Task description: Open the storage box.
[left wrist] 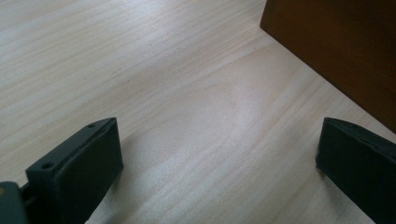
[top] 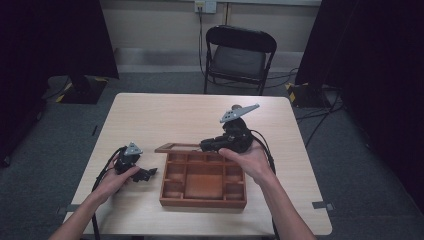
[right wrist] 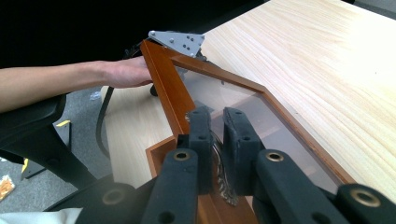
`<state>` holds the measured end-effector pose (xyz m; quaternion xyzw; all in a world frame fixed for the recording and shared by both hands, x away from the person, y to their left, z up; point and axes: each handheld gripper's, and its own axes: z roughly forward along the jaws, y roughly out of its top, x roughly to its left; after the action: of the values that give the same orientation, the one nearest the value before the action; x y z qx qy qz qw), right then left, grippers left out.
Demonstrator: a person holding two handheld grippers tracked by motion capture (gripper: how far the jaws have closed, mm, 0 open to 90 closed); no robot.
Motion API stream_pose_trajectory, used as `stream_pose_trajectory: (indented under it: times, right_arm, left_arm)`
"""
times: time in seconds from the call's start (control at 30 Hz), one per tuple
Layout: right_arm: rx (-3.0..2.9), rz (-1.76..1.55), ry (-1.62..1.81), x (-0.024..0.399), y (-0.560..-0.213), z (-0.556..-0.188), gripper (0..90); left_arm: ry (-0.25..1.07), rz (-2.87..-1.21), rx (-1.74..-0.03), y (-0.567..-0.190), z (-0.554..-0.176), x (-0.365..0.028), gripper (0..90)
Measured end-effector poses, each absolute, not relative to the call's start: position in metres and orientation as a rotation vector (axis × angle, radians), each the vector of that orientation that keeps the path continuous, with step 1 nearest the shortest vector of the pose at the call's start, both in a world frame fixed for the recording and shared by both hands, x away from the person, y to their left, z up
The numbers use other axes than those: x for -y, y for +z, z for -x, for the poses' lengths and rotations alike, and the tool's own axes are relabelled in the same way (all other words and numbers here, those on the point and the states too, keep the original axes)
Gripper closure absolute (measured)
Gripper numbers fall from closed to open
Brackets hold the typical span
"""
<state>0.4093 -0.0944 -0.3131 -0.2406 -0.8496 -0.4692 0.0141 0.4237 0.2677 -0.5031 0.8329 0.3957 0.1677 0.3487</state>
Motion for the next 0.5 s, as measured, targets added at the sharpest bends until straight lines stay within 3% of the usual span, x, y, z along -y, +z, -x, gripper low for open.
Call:
stream_pose_trajectory:
  times: [0.5]
  right_arm:
    - [2.649, 0.752, -1.468, 0.0944, -0.3104, -0.4123, 82.7]
  left_arm:
    - [0.435, -2.159, -1.026, -0.5031, -0.4237, -0.2677, 0.0]
